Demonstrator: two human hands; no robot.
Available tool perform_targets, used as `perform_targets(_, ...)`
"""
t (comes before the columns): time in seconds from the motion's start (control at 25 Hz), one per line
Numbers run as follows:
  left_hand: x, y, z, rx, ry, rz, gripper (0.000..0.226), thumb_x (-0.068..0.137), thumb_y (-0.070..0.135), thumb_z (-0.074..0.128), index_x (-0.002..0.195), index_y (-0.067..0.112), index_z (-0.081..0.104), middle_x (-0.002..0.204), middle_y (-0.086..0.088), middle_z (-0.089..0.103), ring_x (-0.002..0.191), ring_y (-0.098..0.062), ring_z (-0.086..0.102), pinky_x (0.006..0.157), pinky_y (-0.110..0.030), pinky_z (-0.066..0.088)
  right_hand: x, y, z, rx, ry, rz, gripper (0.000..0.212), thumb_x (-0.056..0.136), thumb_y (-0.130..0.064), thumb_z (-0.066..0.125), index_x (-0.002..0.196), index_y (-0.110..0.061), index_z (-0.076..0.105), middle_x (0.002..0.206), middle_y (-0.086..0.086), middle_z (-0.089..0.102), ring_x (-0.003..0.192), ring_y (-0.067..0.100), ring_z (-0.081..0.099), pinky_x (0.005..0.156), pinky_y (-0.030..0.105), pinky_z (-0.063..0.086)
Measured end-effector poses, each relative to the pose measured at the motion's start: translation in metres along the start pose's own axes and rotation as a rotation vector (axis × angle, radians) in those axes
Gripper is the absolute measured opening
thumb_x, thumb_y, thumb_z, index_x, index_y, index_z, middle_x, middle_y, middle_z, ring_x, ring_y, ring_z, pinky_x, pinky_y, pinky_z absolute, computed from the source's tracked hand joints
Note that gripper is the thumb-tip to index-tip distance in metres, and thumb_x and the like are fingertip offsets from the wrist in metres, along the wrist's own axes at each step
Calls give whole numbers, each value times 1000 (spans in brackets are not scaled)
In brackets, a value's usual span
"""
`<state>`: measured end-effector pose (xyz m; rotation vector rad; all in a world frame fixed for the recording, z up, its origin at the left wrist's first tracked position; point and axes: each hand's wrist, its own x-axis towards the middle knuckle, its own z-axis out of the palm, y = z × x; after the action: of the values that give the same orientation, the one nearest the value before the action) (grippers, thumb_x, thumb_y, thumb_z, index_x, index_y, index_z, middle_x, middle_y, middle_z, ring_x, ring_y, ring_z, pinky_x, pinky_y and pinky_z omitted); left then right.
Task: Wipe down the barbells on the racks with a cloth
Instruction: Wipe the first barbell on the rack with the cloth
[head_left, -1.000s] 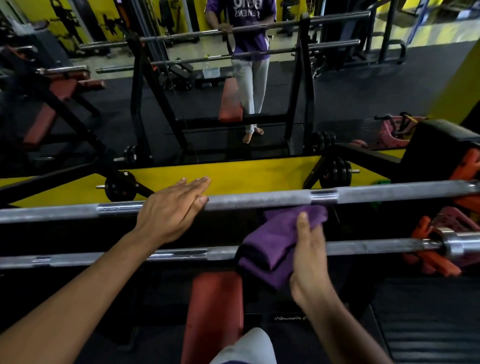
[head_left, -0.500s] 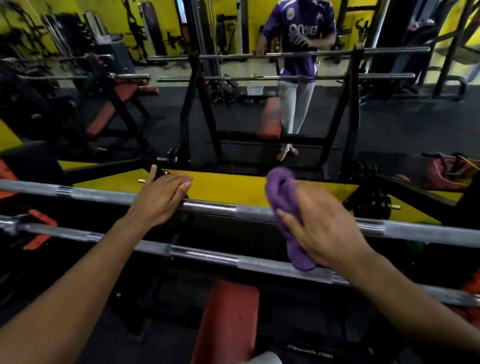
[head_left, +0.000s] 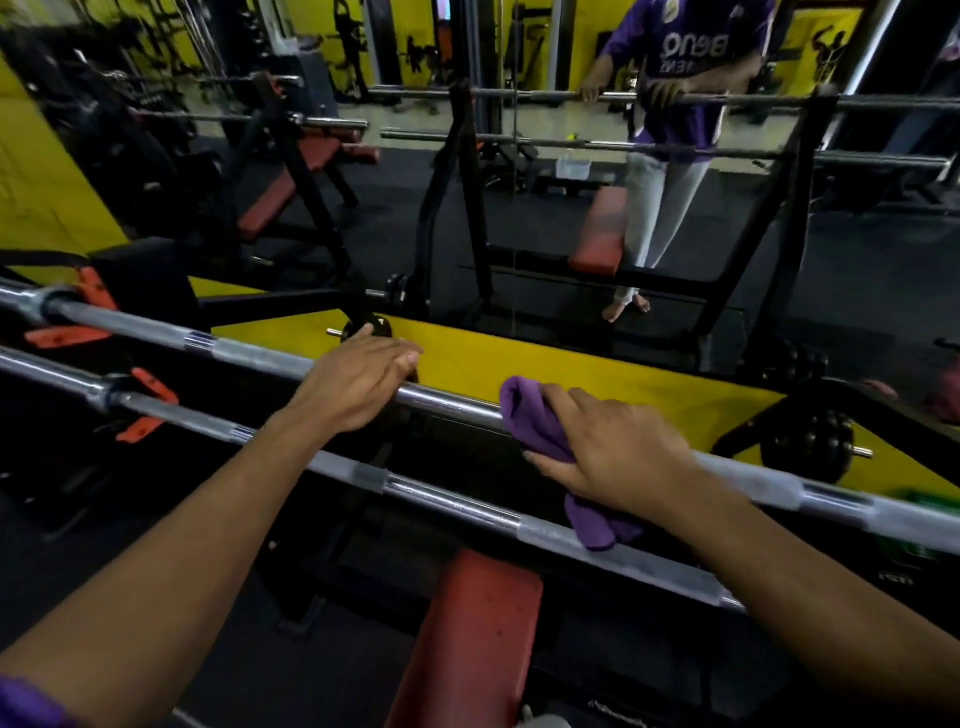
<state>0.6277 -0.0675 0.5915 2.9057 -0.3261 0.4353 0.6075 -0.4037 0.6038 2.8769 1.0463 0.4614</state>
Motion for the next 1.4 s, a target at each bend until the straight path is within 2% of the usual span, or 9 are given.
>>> perform_targets(0.16,5,-20,-1,29,59,-96,68,104,52,13,134,20,65,134,-3,66,130,-22,56,117,-38,31,49,-44,8,82,20,-55,66,90,-71,43,132,-20,38,111,5,63,88,34,69,59,38,44)
perform_targets(0.32,-8,-56,-6,36,86,-168,67,105,45,17,126,8,68,125,-12,70,120,-29,63,117,-45,28,111,-99,13,116,45,-139,62,92,-62,53,129,-14,40,115,13,65,104,36,59,79,45,45)
perform_targets(0.48,-16,-63,2,75,196,-246,61,105,38,23,117,4,73,116,-15,74,108,-33,68,102,-45,39,141,-120,17,228,-26,-158,61,95,-55,55,132,-11,37,117,16,62,101,38,64,69,41,44)
perform_targets(0.64,-14,-59,6,89,217,-307,58,105,38,24,123,10,72,123,-10,72,119,-25,64,107,-46,38,117,-98,13,190,-3,-209,63,97,-56,52,140,-13,33,119,15,59,99,37,65,65,38,39)
perform_targets(0.76,-15,-56,7,86,244,-346,59,105,40,24,123,9,72,123,-12,72,117,-30,65,104,-48,41,82,-60,10,163,-10,-230,66,95,-58,54,141,-14,36,114,12,61,92,34,66,61,34,36)
perform_targets(0.92,-19,-31,12,37,274,-468,60,104,39,25,138,3,59,141,-18,58,133,-34,50,118,-48,25,15,4,7,89,60,-212,67,83,-61,66,128,-13,57,92,6,68,73,25,68,50,28,42)
perform_targets(1.08,-22,-11,18,-34,296,-568,62,105,38,21,150,1,43,156,-18,40,149,-30,28,125,-43,6,-34,56,5,92,64,-199,67,91,-62,44,132,-10,55,98,5,66,80,22,67,61,29,51)
perform_targets(1.24,-19,-7,18,-73,312,-623,64,103,39,21,152,2,39,159,-17,36,152,-28,23,126,-43,5,-20,35,7,-3,-30,-136,69,79,-55,66,124,-6,51,86,11,64,64,28,65,46,30,39)
perform_targets(1.4,-18,-6,18,-46,286,-599,70,102,44,16,151,1,39,159,-18,36,151,-31,25,125,-42,7,42,-21,10,-19,-40,-188,70,80,-54,70,124,-5,46,90,14,65,68,31,67,49,30,32)
